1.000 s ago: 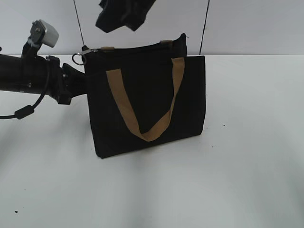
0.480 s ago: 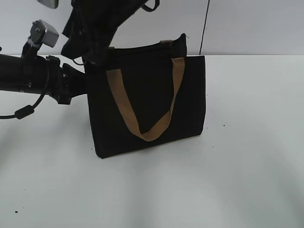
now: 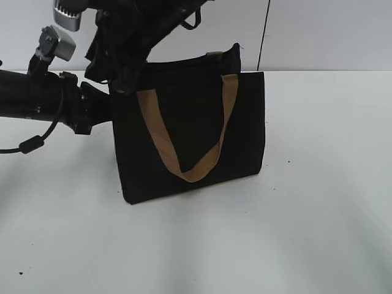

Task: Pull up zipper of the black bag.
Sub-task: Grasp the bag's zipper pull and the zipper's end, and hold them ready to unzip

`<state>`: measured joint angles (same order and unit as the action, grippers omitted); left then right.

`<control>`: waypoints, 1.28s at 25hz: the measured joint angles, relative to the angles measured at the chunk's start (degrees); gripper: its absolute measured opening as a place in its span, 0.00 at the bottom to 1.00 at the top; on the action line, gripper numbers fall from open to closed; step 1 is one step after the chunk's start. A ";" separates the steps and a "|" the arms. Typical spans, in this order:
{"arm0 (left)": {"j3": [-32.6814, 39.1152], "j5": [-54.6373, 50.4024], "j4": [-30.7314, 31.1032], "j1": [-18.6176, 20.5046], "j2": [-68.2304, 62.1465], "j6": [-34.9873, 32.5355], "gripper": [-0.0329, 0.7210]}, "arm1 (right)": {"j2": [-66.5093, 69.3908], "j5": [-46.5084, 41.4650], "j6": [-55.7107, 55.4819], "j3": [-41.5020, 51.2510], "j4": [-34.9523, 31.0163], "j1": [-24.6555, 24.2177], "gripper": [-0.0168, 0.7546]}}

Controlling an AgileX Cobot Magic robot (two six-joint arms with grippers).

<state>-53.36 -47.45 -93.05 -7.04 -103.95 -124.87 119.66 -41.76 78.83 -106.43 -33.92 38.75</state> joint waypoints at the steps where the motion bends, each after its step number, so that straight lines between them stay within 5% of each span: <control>1: 0.00 0.00 0.00 0.00 0.00 0.00 0.09 | 0.14 0.12 0.00 0.00 0.35 0.00 0.33; 13: 0.00 -2.49 -0.11 4.01 0.00 0.00 0.09 | 0.87 1.73 0.07 0.00 5.28 0.00 0.30; 19: 0.00 -3.04 -0.16 4.10 0.00 0.00 0.09 | 1.11 2.24 0.07 0.00 5.28 0.00 0.09; 32: -0.22 -2.97 -0.90 4.10 0.26 0.29 0.09 | -0.67 -0.15 -7.93 0.37 0.62 -0.17 0.08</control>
<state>-53.58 -50.42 -93.96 -2.94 -103.69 -124.58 118.99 -41.91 70.90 -106.06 -33.29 38.58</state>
